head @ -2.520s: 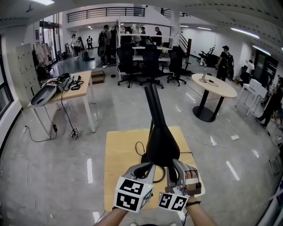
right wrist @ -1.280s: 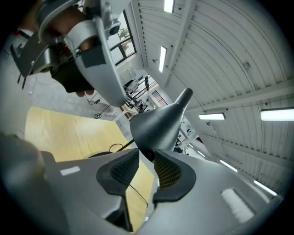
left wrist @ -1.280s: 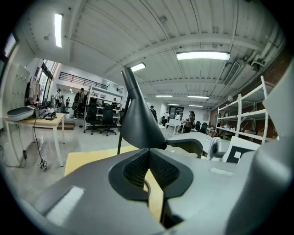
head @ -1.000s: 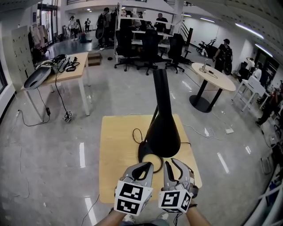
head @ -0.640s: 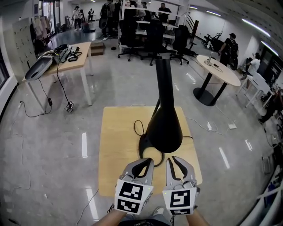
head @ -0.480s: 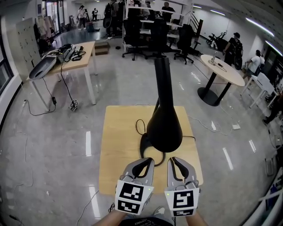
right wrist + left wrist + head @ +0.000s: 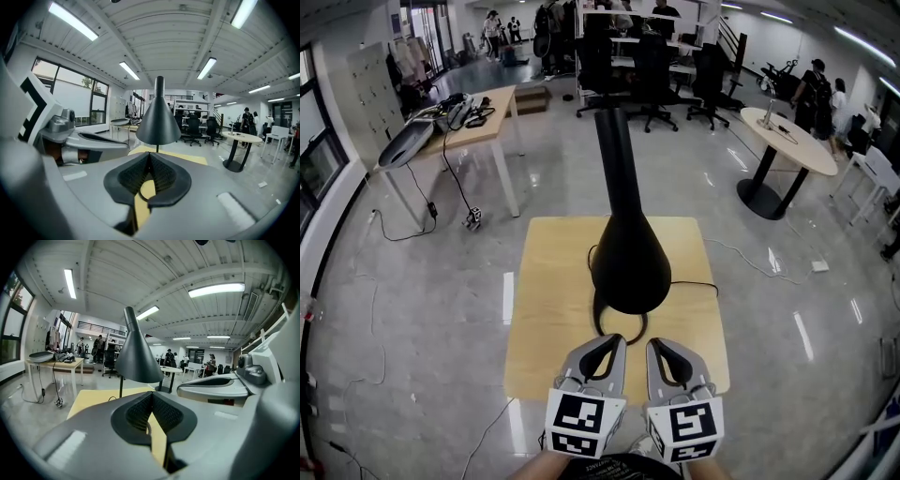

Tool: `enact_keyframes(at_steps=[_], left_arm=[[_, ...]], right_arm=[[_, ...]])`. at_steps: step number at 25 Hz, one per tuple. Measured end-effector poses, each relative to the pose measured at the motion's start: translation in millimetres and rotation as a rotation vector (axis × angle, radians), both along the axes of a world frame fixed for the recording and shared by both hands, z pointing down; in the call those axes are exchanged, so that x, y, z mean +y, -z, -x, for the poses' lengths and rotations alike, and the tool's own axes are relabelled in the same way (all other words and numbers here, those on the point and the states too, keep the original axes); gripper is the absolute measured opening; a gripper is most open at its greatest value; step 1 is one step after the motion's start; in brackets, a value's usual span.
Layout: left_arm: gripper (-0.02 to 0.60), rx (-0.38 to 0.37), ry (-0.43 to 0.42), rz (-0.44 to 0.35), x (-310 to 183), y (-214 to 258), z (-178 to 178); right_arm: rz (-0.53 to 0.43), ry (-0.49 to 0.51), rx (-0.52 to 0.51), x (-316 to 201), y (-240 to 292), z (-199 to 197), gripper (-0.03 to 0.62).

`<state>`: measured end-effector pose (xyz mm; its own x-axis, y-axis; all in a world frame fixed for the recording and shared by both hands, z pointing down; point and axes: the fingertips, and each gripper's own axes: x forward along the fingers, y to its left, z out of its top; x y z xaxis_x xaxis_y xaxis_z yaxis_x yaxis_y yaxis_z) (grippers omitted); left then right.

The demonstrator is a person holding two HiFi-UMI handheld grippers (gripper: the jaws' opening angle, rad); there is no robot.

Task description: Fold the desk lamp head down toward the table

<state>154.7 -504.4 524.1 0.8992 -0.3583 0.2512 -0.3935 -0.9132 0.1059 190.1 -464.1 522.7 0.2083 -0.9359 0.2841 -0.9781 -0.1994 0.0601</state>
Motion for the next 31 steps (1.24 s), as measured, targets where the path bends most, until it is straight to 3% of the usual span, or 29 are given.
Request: enact_keyframes(at_steps=[9,18,24,31], left_arm=[[0.017,-0.053,0.074,-0.034,41.4,-24.5,-39.9],[0.017,-0.075,0.122,-0.052,93.6,-21.6,-58.7],[0.017,-0.080,0.159,-0.054,146.8,-28.6,-89.8],[0.017,-0.089,0.168,-0.051,161.6,-22.9,-99.9]], right_arm=[[-0.040,0.084,-0.147,38.2,-26.3,-44.7,0.004],[-0.056,0.144,-0.158,85.8,-21.1,-65.0,0.005],[-0.053,0.186,-0.167,135.0,-29.9,-96.3,0.005],[-0.050,0.210,-0.181,145.7,-26.9,-102.8,0.005]])
